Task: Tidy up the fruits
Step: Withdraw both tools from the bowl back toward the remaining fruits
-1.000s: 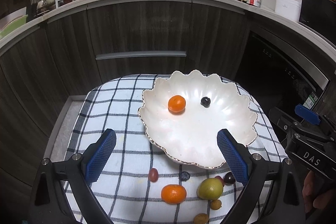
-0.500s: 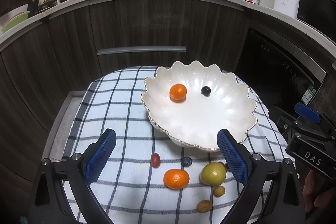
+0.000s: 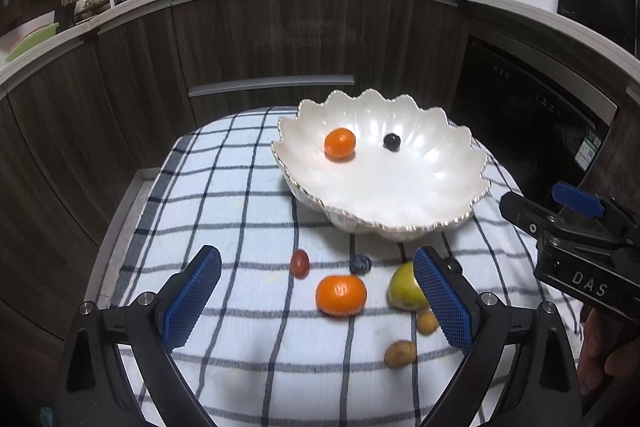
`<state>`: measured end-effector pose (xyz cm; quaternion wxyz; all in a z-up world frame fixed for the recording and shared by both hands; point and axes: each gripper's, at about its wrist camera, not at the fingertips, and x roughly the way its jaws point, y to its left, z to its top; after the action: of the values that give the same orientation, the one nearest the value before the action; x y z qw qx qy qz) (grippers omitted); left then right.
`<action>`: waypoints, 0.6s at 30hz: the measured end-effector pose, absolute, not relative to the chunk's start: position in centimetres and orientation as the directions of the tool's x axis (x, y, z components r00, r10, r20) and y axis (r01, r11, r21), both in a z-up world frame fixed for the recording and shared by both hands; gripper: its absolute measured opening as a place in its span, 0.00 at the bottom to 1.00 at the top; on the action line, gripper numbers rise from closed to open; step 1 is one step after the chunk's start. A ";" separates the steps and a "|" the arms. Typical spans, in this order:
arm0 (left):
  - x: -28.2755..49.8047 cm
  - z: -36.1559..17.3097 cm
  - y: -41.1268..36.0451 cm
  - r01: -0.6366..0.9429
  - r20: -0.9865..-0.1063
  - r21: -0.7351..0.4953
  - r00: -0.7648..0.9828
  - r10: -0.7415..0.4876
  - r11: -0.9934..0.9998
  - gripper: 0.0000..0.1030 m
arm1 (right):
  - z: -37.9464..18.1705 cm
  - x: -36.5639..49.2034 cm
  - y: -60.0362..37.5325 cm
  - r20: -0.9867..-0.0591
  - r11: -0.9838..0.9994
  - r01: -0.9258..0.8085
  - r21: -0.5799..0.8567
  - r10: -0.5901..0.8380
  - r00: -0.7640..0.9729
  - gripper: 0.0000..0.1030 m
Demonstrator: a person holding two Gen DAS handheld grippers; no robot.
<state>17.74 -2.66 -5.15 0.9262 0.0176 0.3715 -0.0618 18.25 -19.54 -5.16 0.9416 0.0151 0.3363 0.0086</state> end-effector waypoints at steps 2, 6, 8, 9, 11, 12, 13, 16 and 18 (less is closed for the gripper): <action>17.3 -5.6 -2.8 0.135 -0.695 -0.011 0.711 -0.105 0.991 0.95 | -5.4 18.1 -19.4 -0.638 1.000 -0.012 0.029 0.027 0.770 0.81; 16.4 -6.3 -3.3 0.156 -0.700 -0.002 0.705 -0.113 0.988 0.95 | -6.2 17.6 -19.4 -0.646 0.999 -0.027 0.019 0.033 0.763 0.81; 15.9 -6.8 -3.6 0.169 -0.701 0.011 0.704 -0.113 0.986 0.95 | -6.5 17.3 -19.3 -0.650 0.999 -0.035 0.020 0.039 0.759 0.81; 15.7 -7.0 -3.7 0.175 -0.702 0.015 0.702 -0.115 0.984 0.95 | -6.7 17.2 -19.3 -0.652 0.999 -0.041 0.018 0.043 0.757 0.81; 15.3 -7.4 -3.9 0.188 -0.704 0.022 0.700 -0.118 0.982 0.94 | -7.0 16.9 -19.4 -0.655 0.999 -0.050 0.014 0.047 0.755 0.81; 15.1 -7.6 -4.0 0.194 -0.704 0.028 0.700 -0.118 0.981 0.94 | -7.3 16.8 -19.4 -0.656 0.998 -0.057 0.010 0.050 0.753 0.81; 14.9 -7.9 -4.2 0.202 -0.704 0.037 0.700 -0.118 0.979 0.93 | -7.5 16.7 -19.4 -0.658 0.998 -0.062 0.007 0.052 0.751 0.81; 14.3 -8.6 -4.6 0.221 -0.705 0.049 0.698 -0.123 0.974 0.90 | -8.2 16.3 -19.3 -0.665 0.997 -0.081 0.003 0.063 0.744 0.81; 13.9 -8.9 -4.9 0.230 -0.706 0.050 0.697 -0.129 0.972 0.89 | -8.7 16.1 -19.3 -0.673 0.995 -0.098 0.006 0.076 0.736 0.81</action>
<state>13.95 -4.86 -8.93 0.9186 0.0672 0.3769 -0.0978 16.12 -19.32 -8.73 0.9316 -0.0150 0.3603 0.0467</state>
